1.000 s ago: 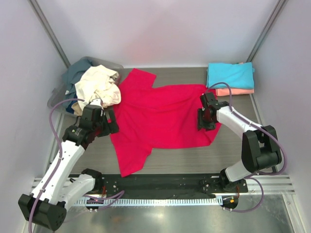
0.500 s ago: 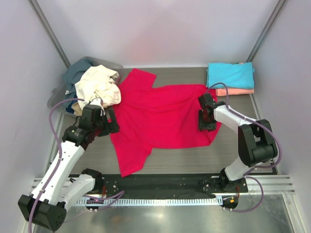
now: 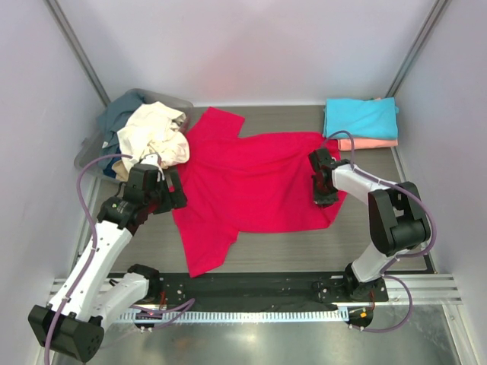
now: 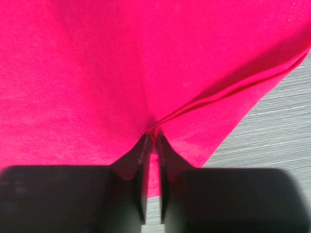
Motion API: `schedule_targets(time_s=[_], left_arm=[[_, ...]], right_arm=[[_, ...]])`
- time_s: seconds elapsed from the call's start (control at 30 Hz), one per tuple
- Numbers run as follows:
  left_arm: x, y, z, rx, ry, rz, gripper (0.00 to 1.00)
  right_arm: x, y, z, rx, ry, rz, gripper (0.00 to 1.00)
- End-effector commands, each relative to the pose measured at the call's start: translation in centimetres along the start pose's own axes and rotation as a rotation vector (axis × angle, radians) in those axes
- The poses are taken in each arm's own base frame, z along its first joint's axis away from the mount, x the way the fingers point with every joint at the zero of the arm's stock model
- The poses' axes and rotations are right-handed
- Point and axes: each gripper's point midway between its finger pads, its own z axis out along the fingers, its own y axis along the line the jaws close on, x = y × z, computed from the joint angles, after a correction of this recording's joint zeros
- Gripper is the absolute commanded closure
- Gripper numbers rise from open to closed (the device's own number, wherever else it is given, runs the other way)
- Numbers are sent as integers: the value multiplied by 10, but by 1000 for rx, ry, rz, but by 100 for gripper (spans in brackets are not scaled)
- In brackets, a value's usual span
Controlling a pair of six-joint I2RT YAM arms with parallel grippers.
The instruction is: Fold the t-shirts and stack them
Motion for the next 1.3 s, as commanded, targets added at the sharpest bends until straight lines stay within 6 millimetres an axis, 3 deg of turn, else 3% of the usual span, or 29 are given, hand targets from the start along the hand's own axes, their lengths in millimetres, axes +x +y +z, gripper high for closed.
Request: schedule_targets(time_s=[0.0, 0.1, 0.3, 0.33, 0.4, 0.43, 0.5, 0.57, 0.6, 0.67, 0.83, 1.0, 1.27], left_arm=[[-7, -7, 0, 30, -27, 15, 13], [-8, -7, 0, 32, -30, 13, 13], [-4, -1, -16, 2, -39, -64, 15], [4, 1, -18, -18, -19, -102, 16], [15, 0, -16, -29, 19, -124, 16], [28, -2, -17, -40, 63, -136, 16], [36, 0, -15, -87, 81, -134, 16], [50, -6, -17, -103, 106, -146, 16], [54, -7, -16, -114, 105, -154, 16], [77, -15, -12, -111, 149, -163, 17], [121, -7, -6, -234, 211, -99, 18], [157, 9, -8, -286, 263, -172, 22], [196, 8, 2, -234, 346, -260, 23]], right_arm=[[-6, -2, -5, 13, -44, 11, 90], [-7, -3, -12, 2, -64, 24, 99], [-8, -5, -38, -53, -154, 123, 99], [-17, -7, -55, -85, -228, 165, 99], [-15, -11, -65, -109, -277, 257, 99], [-22, -14, -86, -148, -364, 302, 99], [-14, -14, -93, -192, -402, 378, 99], [-15, -16, -115, -252, -491, 434, 99], [-8, -17, -113, -262, -494, 463, 99], [-7, -19, -126, -305, -554, 494, 99], [6, -18, -129, -365, -583, 557, 99], [15, -24, -132, -390, -631, 617, 99], [24, -32, -133, -408, -690, 702, 99]])
